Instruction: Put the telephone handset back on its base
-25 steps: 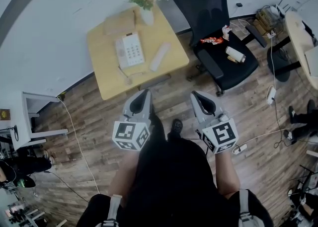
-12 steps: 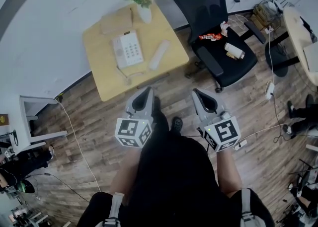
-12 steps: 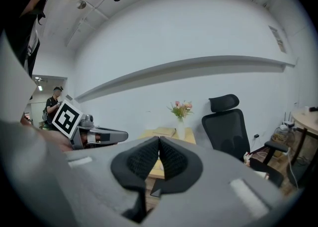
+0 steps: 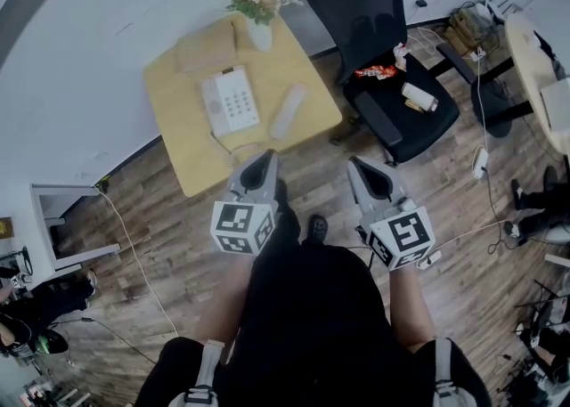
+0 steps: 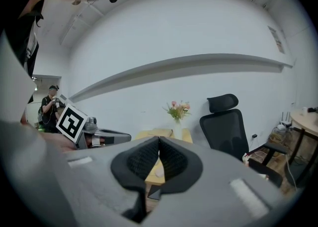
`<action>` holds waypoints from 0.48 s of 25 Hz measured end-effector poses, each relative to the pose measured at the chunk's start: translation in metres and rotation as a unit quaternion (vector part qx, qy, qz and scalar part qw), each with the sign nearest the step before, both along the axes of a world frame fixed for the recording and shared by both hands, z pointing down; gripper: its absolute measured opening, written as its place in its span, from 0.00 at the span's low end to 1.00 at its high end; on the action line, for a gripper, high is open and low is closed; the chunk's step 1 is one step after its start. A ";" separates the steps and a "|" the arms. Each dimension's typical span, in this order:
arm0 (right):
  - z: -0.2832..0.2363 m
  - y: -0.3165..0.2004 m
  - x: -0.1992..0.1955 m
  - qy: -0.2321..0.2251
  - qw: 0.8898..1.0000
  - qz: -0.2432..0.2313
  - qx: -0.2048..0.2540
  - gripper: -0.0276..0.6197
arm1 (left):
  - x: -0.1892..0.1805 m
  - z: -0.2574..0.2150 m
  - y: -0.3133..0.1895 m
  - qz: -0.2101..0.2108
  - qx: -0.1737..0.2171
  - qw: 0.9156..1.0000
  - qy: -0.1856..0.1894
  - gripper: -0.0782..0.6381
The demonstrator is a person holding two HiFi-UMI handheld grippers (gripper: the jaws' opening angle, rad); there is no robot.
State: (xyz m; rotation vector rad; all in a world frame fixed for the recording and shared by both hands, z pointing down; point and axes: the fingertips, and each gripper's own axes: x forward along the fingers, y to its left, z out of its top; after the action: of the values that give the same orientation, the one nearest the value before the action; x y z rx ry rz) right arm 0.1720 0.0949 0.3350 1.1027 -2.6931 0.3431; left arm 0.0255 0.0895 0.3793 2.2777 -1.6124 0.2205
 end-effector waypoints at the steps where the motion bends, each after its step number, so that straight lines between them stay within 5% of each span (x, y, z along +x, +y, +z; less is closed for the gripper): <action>1: 0.000 -0.004 -0.003 0.000 1.000 0.002 -0.001 0.05 | -0.002 0.002 -0.005 0.003 -0.004 1.000 -0.001 0.13; 12: 0.019 -0.046 -0.026 0.010 0.999 0.016 -0.027 0.05 | -0.016 0.038 -0.058 0.033 -0.047 0.998 -0.013 0.13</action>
State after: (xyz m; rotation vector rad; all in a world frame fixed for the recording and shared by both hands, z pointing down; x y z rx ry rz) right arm 0.1456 0.0485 0.3541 1.1300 -2.6346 0.4046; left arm 0.0097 0.0315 0.4177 2.2678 -1.5074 0.3378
